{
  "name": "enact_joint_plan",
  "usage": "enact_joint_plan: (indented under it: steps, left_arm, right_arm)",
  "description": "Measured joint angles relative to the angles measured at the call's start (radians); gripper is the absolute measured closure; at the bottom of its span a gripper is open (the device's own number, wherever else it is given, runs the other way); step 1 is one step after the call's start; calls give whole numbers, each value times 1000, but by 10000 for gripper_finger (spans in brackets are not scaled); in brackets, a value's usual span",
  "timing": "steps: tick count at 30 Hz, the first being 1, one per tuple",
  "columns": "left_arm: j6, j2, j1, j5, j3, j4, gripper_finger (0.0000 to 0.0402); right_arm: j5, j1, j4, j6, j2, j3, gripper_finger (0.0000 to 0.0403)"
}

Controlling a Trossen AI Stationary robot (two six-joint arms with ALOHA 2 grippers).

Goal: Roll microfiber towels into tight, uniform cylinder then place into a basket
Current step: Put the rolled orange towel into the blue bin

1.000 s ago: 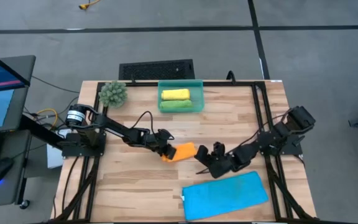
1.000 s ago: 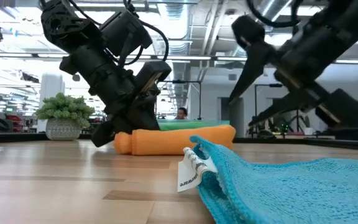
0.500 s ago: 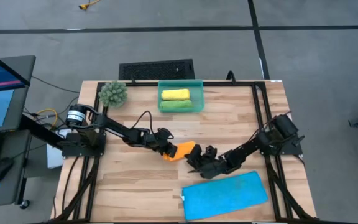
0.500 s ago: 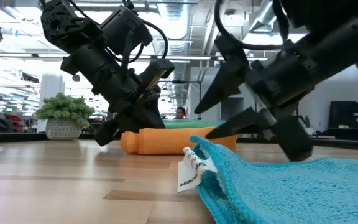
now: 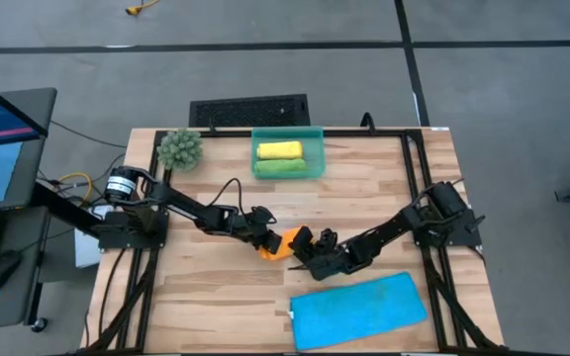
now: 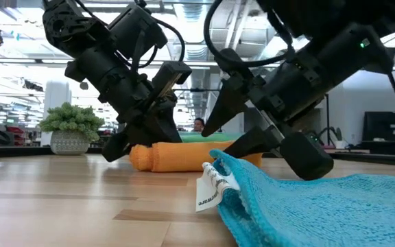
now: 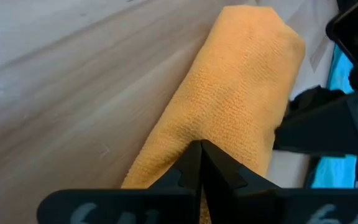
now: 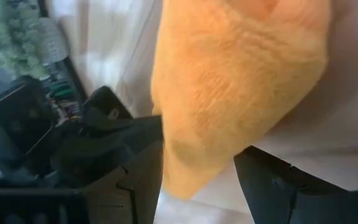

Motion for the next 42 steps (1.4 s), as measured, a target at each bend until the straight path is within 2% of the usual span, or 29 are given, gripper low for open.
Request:
enact_joint_plan:
  steps: [7,13,19,24,36,42]
  left_arm:
    - [5,0,0,0,0,0,401]
    - [5,0,0,7,0,0,401]
    - [8,0,-1,49,0,34,401]
    - [14,0,-1,52,0,44,401]
    - [49,0,3,23,0,0,401]
    - [90,0,12,11,0,-13,401]
  right_arm:
    - [-90,-23,-46,-12,-1,0,182]
    - [-105,-43,-148,-15,0,27,182]
    - [-69,-94,-166,-34,1,32,183]
    - [-45,-127,-158,-161,4,44,191]
    - [-207,-172,-146,-510,10,99,276]
    - [-220,-188,-142,-579,8,99,366]
